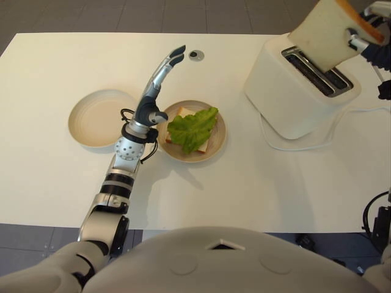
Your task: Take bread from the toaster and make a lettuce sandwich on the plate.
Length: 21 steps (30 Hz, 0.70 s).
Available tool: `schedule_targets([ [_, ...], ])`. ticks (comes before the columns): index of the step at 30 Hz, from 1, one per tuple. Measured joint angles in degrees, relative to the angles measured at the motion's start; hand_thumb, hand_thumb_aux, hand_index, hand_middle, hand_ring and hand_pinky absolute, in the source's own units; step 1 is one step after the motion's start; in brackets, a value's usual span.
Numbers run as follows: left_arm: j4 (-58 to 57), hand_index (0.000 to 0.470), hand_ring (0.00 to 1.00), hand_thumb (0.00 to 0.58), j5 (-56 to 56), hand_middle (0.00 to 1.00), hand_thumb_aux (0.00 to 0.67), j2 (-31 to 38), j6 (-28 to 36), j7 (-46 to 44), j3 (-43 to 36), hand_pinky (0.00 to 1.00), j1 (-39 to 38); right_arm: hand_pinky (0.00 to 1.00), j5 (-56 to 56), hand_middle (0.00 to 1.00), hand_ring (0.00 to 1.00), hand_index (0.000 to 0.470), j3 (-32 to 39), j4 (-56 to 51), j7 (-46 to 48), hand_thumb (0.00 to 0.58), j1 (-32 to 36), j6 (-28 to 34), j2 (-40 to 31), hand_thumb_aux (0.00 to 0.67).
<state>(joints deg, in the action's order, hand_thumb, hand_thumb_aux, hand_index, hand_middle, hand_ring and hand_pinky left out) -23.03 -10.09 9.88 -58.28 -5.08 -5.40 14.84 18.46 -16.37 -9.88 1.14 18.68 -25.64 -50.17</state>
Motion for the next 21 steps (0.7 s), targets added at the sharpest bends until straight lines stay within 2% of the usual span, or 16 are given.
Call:
schedule_targets([
  [4,-0.4,0.0,0.0,0.0,0.0,0.0,0.0,0.0,0.0,0.0,0.0,0.0,0.3,1.0,-4.9,1.0,1.0,0.47,-1.2,1.2,-0.7,0.58,2.1,-1.0,2.4,0.67],
  [8,-0.5,0.0,0.0,0.0,1.1,0.0,0.0,0.0,-0.1,0.0,0.2,0.0,0.7,1.0,-13.7,1.0,1.0,0.47,1.1,5.3,4.7,0.58,3.3,0.1,6.3,0.67],
  [13,-0.3,0.0,0.0,0.0,8.2,0.0,0.0,0.2,-0.3,-2.2,0.1,0.0,0.7,1.0,-20.7,1.0,1.0,0.47,9.5,9.9,12.5,0.58,3.1,3.7,13.8,0.67],
  [18,5.7,0.0,0.0,0.0,23.4,0.0,0.0,0.9,0.8,-9.3,-1.6,0.0,-1.4,1.0,-20.7,1.0,1.0,0.47,20.3,9.2,18.0,0.58,-1.1,4.9,23.2,0.67],
  [21,11.5,0.0,0.0,0.0,33.8,0.0,0.0,1.5,3.7,-14.2,-1.8,0.0,-3.1,1.0,-20.0,1.0,1.0,0.47,24.9,7.2,19.7,0.58,-2.8,5.0,27.5,0.67],
])
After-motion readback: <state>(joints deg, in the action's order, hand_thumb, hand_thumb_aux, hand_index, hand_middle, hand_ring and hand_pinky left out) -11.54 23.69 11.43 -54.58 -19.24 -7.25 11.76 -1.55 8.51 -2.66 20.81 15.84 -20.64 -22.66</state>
